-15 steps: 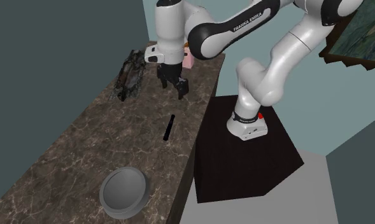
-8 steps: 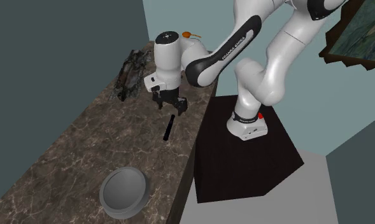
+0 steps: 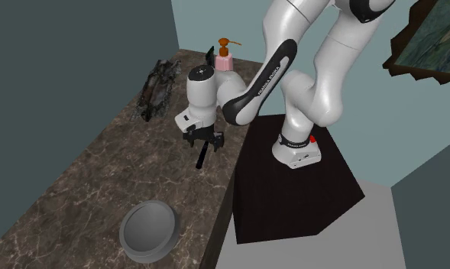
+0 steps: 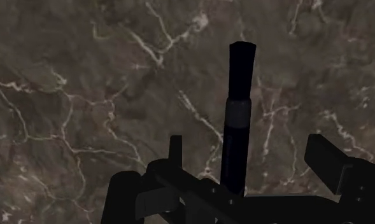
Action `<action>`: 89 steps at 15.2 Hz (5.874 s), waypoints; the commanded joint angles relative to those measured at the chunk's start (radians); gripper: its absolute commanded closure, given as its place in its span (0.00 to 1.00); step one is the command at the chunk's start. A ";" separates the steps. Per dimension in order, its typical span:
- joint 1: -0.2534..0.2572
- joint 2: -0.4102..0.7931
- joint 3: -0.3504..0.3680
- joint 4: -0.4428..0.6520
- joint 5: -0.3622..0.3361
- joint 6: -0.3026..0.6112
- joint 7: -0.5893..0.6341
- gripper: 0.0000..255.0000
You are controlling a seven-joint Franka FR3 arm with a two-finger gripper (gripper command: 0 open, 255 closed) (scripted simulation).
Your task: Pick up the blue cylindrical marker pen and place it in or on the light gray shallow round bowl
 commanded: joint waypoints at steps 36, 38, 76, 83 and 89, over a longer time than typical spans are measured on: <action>-0.006 -0.130 0.016 0.068 -0.002 -0.197 0.000 1.00; -0.006 -0.149 0.019 0.083 -0.001 -0.231 0.001 1.00; 0.197 0.618 0.226 0.968 0.096 -0.361 0.326 1.00; 0.197 0.660 0.225 0.929 0.094 -0.281 0.329 1.00; 0.197 0.665 0.225 0.925 0.094 -0.271 0.329 1.00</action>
